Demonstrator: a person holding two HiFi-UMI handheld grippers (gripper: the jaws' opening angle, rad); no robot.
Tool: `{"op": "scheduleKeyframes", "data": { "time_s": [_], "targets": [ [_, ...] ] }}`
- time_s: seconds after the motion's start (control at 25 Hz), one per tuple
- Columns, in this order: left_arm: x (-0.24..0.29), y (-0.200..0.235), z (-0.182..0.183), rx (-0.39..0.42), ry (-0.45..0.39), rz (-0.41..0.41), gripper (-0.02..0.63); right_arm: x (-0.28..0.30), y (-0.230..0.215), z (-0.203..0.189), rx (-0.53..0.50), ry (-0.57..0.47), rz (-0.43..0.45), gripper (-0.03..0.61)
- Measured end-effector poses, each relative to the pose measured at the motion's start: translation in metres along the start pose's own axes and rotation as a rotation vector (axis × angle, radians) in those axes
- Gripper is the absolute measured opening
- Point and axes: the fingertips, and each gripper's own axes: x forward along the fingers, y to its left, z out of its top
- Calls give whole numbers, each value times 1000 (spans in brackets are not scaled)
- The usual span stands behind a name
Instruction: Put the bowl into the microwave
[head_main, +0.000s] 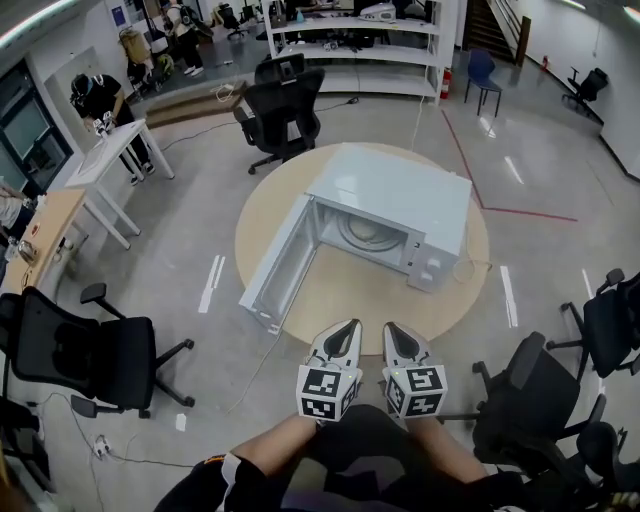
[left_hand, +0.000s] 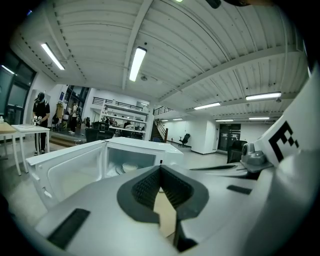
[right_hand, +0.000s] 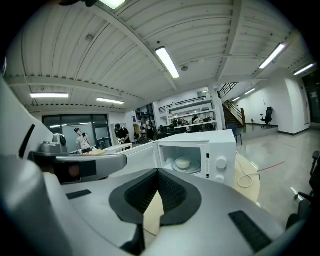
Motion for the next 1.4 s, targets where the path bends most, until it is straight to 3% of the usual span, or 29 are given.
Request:
{"op": "scheduleKeyframes", "data": {
  "time_s": [0.56,1.12,1.4],
  "targets": [
    [-68,-43,-28,-18,-6,138,46,-70,14,-34,-16,27,83,18],
    [-121,-43,-45,-8,1,177,46,-94,50,-58,-32,47,102,18],
    [-171,-29,-36,14,-34,176,46,-105,100,-60,-60,42,104,18]
  ]
}}
